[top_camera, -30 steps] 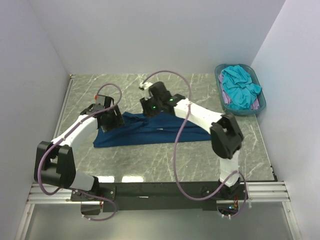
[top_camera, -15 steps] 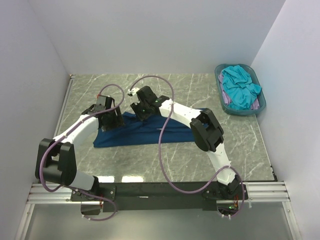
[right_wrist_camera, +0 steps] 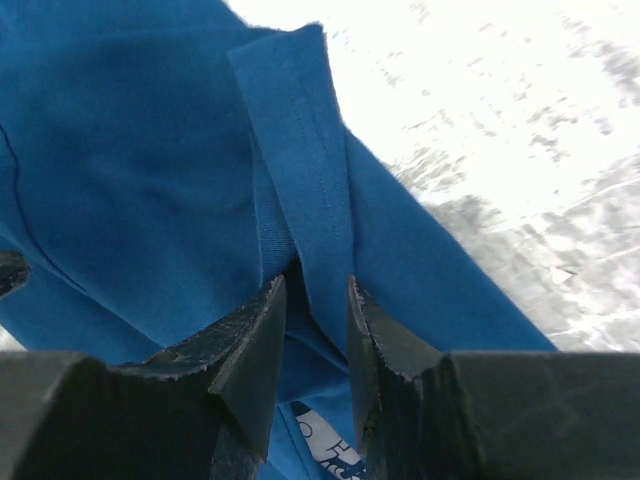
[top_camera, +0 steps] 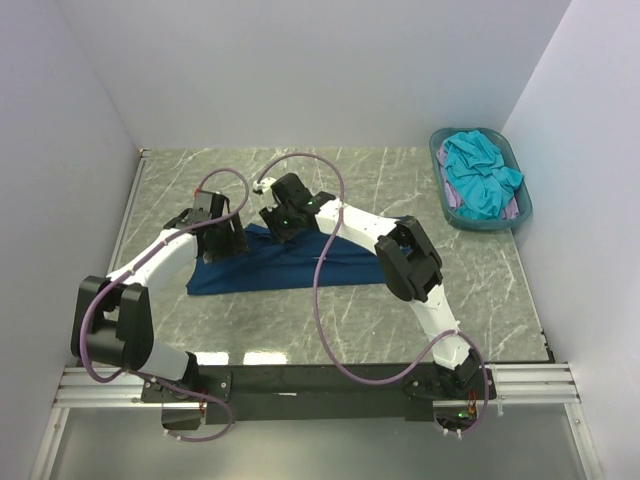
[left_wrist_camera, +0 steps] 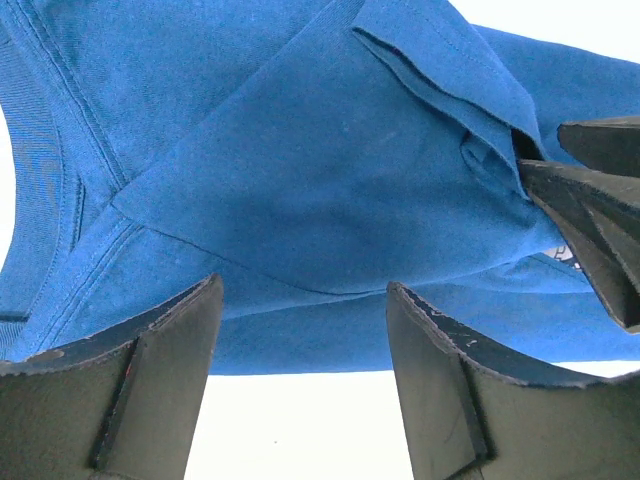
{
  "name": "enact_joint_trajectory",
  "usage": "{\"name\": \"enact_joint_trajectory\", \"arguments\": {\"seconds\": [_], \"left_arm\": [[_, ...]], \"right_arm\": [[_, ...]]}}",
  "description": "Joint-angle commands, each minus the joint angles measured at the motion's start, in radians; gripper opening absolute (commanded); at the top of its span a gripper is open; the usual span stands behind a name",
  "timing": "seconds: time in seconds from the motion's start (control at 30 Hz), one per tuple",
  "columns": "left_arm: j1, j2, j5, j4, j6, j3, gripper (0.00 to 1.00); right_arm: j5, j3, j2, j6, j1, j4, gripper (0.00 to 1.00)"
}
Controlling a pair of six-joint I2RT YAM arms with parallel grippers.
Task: Fold and stack the t-shirts
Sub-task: Fold the tshirt
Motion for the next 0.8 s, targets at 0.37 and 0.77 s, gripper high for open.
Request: {"name": "enact_joint_trajectory", "arguments": {"seconds": [0.37, 0.77], "left_arm": [[0.012, 0.019, 0.014, 0.021, 0.023, 0.026, 0.71], [0.026, 0.001, -0.009, 0.018, 0.018, 0.021, 0.71]], "right_arm": [[-0.014, -0.005, -0.032, 0.006, 0.002, 0.038, 0.39], [-0.028, 0.033, -0.05, 0.026, 0.008, 0.033, 0.49]]}}
